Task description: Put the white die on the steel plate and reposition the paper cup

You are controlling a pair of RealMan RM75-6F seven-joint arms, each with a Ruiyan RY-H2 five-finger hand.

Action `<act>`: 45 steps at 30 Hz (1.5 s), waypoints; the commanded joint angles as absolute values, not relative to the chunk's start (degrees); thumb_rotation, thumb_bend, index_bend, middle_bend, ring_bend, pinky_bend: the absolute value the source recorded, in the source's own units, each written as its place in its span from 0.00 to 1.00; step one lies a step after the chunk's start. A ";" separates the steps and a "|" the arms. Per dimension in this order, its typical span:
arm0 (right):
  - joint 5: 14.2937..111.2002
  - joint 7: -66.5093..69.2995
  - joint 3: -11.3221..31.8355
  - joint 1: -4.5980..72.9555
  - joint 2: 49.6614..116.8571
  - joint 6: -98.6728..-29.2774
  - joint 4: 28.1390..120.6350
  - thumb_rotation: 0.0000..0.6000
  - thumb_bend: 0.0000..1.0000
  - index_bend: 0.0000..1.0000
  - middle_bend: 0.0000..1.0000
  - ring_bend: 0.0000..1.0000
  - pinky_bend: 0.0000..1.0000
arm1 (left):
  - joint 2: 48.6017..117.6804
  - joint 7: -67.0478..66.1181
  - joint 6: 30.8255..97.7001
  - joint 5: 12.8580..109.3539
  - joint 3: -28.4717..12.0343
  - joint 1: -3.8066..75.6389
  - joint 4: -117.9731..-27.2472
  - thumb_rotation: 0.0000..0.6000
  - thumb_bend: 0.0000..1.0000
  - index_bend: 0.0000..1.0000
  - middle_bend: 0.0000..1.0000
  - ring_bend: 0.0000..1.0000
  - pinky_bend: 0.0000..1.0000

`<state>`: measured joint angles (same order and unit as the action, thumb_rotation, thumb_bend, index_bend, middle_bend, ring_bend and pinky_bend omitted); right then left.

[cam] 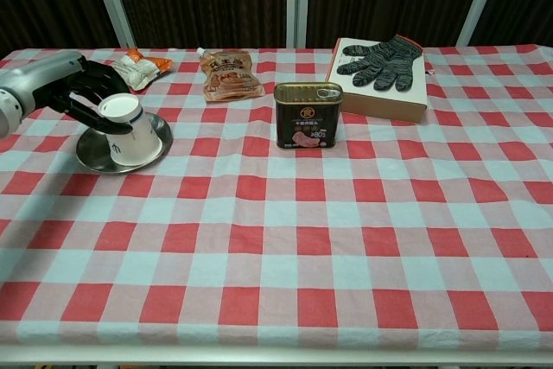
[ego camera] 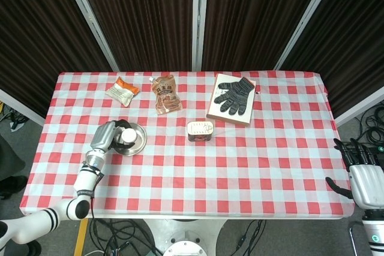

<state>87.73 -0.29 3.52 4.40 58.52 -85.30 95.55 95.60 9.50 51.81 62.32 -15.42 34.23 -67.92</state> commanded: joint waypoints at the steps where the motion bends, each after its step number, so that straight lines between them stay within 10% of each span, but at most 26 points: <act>1: 87.75 -0.30 3.55 4.46 58.52 -85.29 95.59 1.00 0.11 0.04 0.22 0.00 0.11 | 96.42 7.46 52.89 61.56 -15.90 34.66 -65.10 1.00 0.26 0.59 0.45 0.31 0.24; 45: 87.85 -0.34 3.38 4.36 58.42 -85.47 95.71 1.00 0.11 0.04 0.22 0.00 0.11 | 94.83 5.99 51.35 58.34 -17.48 34.65 -65.31 1.00 0.26 0.59 0.44 0.31 0.22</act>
<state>87.85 -0.34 3.38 4.36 58.42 -85.46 95.71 94.47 6.36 50.83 59.83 -16.47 34.35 -67.37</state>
